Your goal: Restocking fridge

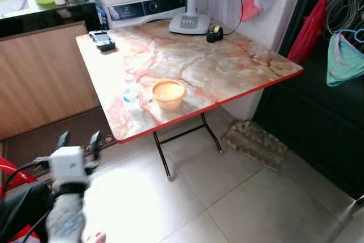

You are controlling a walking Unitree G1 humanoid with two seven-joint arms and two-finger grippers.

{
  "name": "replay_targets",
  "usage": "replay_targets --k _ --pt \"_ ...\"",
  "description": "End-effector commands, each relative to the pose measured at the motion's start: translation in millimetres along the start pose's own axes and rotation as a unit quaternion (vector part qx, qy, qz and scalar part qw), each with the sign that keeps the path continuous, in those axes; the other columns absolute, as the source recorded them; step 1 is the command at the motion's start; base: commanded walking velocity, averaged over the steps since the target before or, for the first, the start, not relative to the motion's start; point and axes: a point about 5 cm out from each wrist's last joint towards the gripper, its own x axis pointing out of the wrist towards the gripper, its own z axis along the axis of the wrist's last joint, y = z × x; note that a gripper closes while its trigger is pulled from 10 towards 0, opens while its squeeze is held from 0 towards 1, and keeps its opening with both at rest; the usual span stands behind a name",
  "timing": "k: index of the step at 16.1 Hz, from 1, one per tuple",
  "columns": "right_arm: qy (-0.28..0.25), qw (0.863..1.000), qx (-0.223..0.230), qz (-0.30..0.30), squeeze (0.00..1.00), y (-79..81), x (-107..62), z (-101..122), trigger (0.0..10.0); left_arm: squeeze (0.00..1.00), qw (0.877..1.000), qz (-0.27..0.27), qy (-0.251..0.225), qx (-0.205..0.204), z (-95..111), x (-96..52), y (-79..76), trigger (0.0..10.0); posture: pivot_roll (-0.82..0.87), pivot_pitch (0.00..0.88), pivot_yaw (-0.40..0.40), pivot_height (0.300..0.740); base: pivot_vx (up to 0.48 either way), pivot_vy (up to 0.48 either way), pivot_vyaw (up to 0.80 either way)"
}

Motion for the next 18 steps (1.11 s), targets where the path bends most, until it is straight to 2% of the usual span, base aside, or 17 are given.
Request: replay_targets --k 1,2,4,7,10,11,13,15,18 --pt "0.040 0.999 -0.011 -0.002 0.00 -0.2 -5.1 -23.6 10.0 0.00 1.000 -0.013 -0.007 -0.014 9.4 4.4 -12.3 10.0 0.18 0.000 -0.010 0.740 0.000 0.000 0.00" --pt "0.035 0.999 0.005 -0.015 0.00 -6.4 -6.4 -24.1 10.0 0.00 0.999 -0.027 -0.010 -0.032 16.7 6.9 -23.4 10.0 0.17 0.000 -0.003 0.740 0.000 0.000 0.00" --pt "0.035 0.999 -0.003 -0.037 0.00 -20.3 -9.1 -24.5 10.0 0.00 0.997 -0.063 -0.020 -0.037 26.2 10.1 -41.1 10.0 0.15 0.000 -0.001 0.740 0.000 0.000 0.00" --pt "0.042 0.997 -0.058 -0.007 0.00 -21.5 -9.1 -22.5 10.0 0.00 0.997 -0.056 -0.018 -0.041 30.9 13.6 -38.7 10.0 0.13 0.000 -0.018 0.740 0.000 0.000 0.00" --pt "0.061 0.992 -0.107 0.005 0.00 -19.9 -8.4 -22.7 10.0 0.00 0.998 -0.024 -0.019 -0.054 40.4 16.4 -36.5 10.0 0.13 0.000 -0.029 0.740 0.291 0.000 0.00" --pt "0.060 0.992 -0.110 -0.001 0.00 -19.9 -8.2 -22.6 10.0 0.00 0.998 -0.046 -0.014 -0.046 43.1 14.8 -41.7 10.0 0.14 0.000 -0.022 0.740 0.304 0.000 0.00" --pt "0.053 0.996 -0.078 -0.011 0.00 -19.0 -8.5 -24.0 10.0 0.00 0.998 -0.042 -0.017 -0.039 46.5 15.0 -37.5 10.0 0.16 0.000 -0.010 0.740 0.319 0.000 0.64" --pt "0.049 0.996 -0.073 -0.017 0.00 -18.7 -8.5 -24.0 10.0 0.00 0.998 -0.042 -0.018 -0.036 48.7 16.8 -35.2 10.0 0.15 0.000 -0.006 0.740 0.324 0.000 0.68" --pt "0.046 0.997 -0.051 -0.030 0.00 -17.9 -9.0 -26.4 10.0 0.00 0.998 -0.047 -0.021 -0.035 53.4 23.7 -34.3 10.0 0.14 0.000 0.001 0.740 0.329 0.000 0.00"
